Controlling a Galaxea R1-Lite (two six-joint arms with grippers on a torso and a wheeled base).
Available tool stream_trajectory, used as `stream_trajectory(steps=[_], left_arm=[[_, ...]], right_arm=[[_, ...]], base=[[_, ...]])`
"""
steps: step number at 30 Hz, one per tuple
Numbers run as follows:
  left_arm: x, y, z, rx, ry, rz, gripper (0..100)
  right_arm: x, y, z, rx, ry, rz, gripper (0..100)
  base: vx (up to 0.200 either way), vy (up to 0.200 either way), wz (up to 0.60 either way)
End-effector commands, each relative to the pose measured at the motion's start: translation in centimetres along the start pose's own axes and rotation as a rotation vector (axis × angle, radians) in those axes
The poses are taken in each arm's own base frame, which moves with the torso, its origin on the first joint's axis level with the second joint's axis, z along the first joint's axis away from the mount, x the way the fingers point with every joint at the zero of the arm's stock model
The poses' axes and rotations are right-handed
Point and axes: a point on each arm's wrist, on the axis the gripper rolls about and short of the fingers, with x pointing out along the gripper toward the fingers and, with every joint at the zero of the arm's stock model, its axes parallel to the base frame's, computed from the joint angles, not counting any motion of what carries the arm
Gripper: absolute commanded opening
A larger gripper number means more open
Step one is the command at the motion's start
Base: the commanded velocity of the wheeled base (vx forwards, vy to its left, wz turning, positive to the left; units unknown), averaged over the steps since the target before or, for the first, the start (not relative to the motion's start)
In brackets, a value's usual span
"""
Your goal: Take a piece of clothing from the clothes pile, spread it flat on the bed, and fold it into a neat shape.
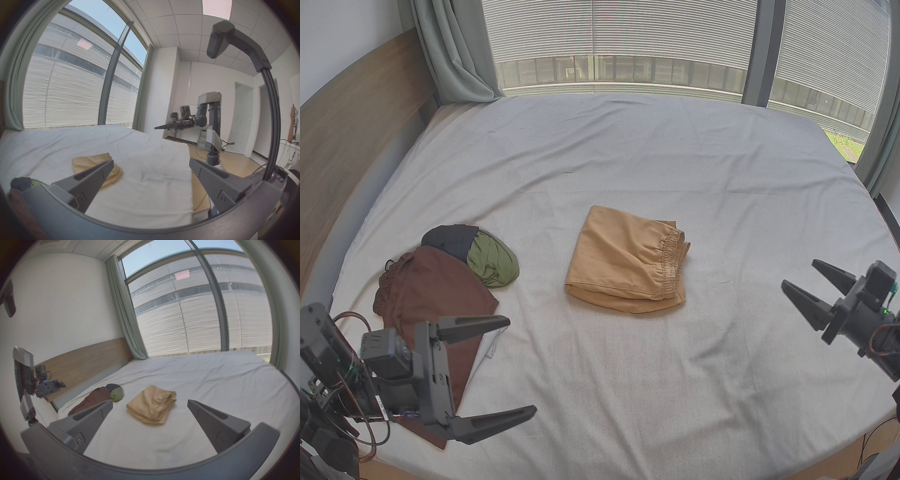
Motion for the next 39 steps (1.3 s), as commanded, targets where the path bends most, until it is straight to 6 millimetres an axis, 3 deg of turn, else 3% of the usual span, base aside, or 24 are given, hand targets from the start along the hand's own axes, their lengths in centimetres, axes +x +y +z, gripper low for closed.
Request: stream_trajectory(steps=[1,6,8,10,21,27,31,36,39], left_arm=[[-1.8,-1.3,2.7,0.081,-0.096,0.064,100],[-3.7,-1.4,3.9,0.076,-0.145,0.22,100],[-4.1,-1.4,4.0,0.073,-0.152,0.255,100],[-5.4,-1.9,3.6,0.043,-0.144,0.329,100],[-8.1,-3.1,5.0,0.12,-0.188,0.472,100],[-9.2,-4.8,5.1,0.11,-0.177,0.513,100],[-10.3,-7.0,5.0,0.121,-0.174,0.53,100],[-11.1,-8.8,4.7,0.141,-0.185,0.534,100],[-12.1,-10.9,3.5,0.121,-0.168,0.556,100]], right_arm=[[-4.2,-0.3,1.2,-0.067,-0.114,-0.106,100],[-7.6,0.6,1.8,-0.105,-0.226,-0.134,100],[-8.3,0.8,1.7,-0.112,-0.244,-0.14,100],[-10.4,1.4,1.5,-0.127,-0.292,-0.158,100],[-16.8,4.1,0.4,-0.15,-0.359,-0.18,100],[-18.4,4.7,-1.0,-0.148,-0.352,-0.182,100],[-19.5,5.1,-3.3,-0.134,-0.322,-0.187,100],[-19.1,4.8,-4.9,-0.118,-0.28,-0.207,100],[-19.2,4.9,-6.6,-0.082,-0.177,-0.233,100]], base=[[0.0,0.0,0.0],[0.0,0.0,0.0],[0.0,0.0,0.0],[0.0,0.0,0.0],[0.0,0.0,0.0],[0.0,0.0,0.0],[0.0,0.0,0.0],[0.0,0.0,0.0],[0.0,0.0,0.0]])
